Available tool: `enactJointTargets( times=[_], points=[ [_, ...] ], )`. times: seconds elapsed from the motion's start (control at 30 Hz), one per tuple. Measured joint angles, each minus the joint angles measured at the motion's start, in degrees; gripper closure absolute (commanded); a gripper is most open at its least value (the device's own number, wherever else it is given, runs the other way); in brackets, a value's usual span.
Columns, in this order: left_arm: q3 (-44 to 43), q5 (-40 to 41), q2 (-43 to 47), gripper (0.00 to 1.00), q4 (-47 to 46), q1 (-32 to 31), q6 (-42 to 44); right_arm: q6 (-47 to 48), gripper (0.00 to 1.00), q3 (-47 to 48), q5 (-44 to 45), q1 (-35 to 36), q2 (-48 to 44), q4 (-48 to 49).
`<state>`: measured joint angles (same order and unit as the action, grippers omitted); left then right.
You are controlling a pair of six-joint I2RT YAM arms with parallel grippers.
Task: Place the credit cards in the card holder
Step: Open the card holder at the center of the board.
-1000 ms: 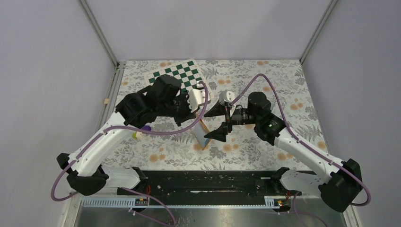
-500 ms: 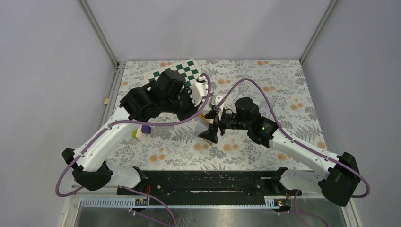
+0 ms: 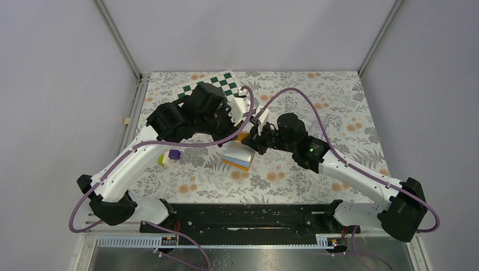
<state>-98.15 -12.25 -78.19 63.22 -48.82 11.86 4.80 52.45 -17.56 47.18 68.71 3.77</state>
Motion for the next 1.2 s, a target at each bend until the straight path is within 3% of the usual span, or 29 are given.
enactJointTargets(
  times=[0.1, 0.23, 0.27, 0.3, 0.43, 0.6, 0.8, 1.03, 1.2],
  points=[
    [0.0, 0.0, 0.0, 0.60, -0.2, 0.0, -0.7, -0.6, 1.00, 0.9, 0.5, 0.0, 0.3, -1.2],
    [0.5, -1.8, 0.1, 0.46, -1.2, 1.0, -3.9, -2.9, 1.00, 0.9, 3.0, 0.1, 0.1, -3.1],
    [1.0, -3.0, 0.2, 0.23, -1.9, 1.8, -5.0, -3.8, 1.00, 0.9, 3.7, 0.0, -0.2, -4.1],
    [2.1, -4.5, 0.3, 0.11, -3.0, 3.2, -6.6, -4.6, 1.00, 0.9, 4.1, 0.0, -0.7, -5.2],
    [9.7, -8.0, 2.7, 0.02, -8.9, 9.1, -12.6, -7.8, 1.00, 1.3, 3.4, -1.1, -2.6, -10.2],
    [23.1, -9.8, 11.7, 0.01, -18.2, 15.3, -21.4, -12.4, 1.00, 1.6, -2.8, -6.7, -4.3, -14.3],
    [29.4, -14.3, 17.4, 0.03, -24.9, 21.8, -29.0, -16.6, 1.00, -0.4, -12.9, -12.5, -8.9, -14.7],
    [41.0, -23.4, 17.0, 0.16, -32.5, 22.0, -36.7, -21.6, 1.00, -0.6, -25.7, -15.4, -9.6, -13.3],
    [43.9, -27.9, 16.9, 0.22, -35.9, 21.4, -39.8, -26.0, 1.00, -0.6, -31.5, -16.2, -8.0, -10.4]
  ],
)
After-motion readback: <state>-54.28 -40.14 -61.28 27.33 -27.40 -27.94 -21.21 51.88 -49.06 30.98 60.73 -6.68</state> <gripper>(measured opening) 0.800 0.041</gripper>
